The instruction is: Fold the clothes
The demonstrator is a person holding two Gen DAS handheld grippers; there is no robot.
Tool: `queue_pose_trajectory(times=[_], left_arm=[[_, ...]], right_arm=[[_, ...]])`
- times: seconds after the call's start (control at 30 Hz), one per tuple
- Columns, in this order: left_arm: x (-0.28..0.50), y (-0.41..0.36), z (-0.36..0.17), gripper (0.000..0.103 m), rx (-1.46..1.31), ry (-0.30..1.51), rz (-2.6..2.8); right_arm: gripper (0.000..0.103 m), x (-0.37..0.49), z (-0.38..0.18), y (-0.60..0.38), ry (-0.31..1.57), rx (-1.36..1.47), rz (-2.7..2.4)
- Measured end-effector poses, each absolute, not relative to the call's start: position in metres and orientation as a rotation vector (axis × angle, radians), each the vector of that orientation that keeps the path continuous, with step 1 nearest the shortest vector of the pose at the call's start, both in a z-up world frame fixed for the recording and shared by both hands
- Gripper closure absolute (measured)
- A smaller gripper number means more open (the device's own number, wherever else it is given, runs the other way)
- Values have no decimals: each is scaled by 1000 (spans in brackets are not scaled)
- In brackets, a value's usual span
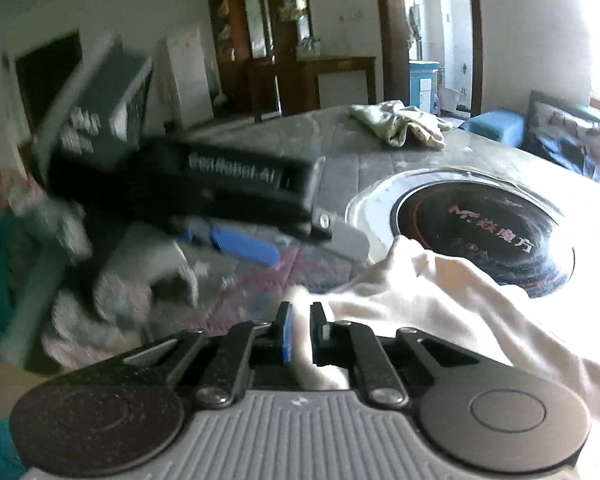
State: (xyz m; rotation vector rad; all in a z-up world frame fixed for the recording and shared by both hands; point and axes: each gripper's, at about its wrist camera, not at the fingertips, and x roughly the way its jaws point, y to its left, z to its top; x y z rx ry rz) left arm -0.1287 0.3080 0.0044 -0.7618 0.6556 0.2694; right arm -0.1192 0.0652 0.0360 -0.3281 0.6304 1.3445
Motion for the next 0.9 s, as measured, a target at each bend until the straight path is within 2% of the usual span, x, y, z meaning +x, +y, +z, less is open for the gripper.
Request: queue_pose_trajectory(times=[0.13, 0.23, 0.33, 0.47, 0.67, 0.7, 0.77, 0.83, 0.9], left_arm=[[-127, 315, 2, 0, -815, 658, 284], [-133, 325, 4, 0, -817, 654, 324], [-138, 330, 3, 0, -816, 661, 345], [-139, 327, 3, 0, -816, 658, 336], [-137, 325, 2, 0, -821, 661, 309], [-136, 324, 2, 0, -823, 661, 303], [-136, 323, 2, 0, -828, 662, 294], [-136, 322, 1, 0, -841, 659, 287], [-136, 322, 0, 0, -866, 656, 277]], right_arm=[[97, -113, 44, 60, 614, -314, 1321], [90, -127, 36, 63, 540, -453, 1310], [87, -135, 28, 67, 551, -479, 1353], [68, -144, 24, 77, 530, -503, 1375], [69, -151, 6, 94, 535, -562, 1356], [71, -151, 7, 93, 536, -552, 1353], [84, -146, 9, 91, 551, -515, 1347], [91, -138, 13, 88, 575, -466, 1340], [92, -129, 20, 83, 600, -408, 1342]])
